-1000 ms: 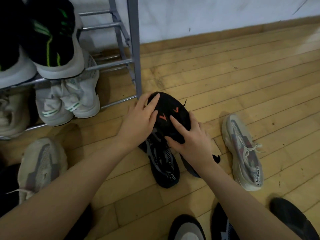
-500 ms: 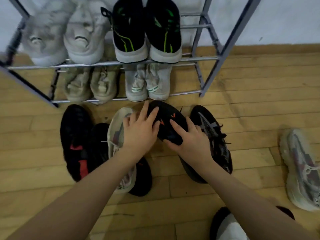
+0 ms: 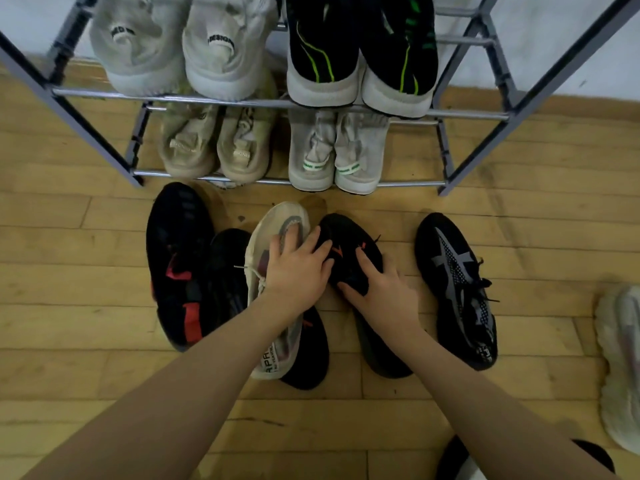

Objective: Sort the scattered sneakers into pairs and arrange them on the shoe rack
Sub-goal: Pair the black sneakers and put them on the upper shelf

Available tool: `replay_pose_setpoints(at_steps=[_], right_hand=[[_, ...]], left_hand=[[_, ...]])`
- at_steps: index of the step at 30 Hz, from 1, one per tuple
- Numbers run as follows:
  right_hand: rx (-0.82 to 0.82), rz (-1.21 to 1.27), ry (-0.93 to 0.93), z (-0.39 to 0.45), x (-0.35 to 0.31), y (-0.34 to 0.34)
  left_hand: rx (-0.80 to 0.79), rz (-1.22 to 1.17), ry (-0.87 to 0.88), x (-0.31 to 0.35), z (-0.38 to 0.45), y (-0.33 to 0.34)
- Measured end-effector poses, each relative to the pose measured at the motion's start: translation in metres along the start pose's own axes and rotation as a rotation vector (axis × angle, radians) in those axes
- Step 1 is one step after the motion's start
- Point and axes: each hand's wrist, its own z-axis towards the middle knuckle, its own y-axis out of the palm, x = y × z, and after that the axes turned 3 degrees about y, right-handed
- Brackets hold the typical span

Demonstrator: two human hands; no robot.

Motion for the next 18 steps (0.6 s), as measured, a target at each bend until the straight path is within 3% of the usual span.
replay_pose_setpoints(at_steps=[4, 9, 18], right_hand=[[-0.020, -0.011, -0.026, -0.004, 0.002, -0.005], [0.105, 0.060, -0.064, -0.019, 0.023, -0.033], [0.355, 0.267, 0.134, -0.079, 0.111, -0.061]], left_hand=[[0.028, -0.033, 0.001, 0.001, -0.005, -0.001], [0.134, -0.149, 0.081, 0.021, -0.016, -0.015], [0.162, -0.274, 0.438, 0.122, -0.010, -0.044]])
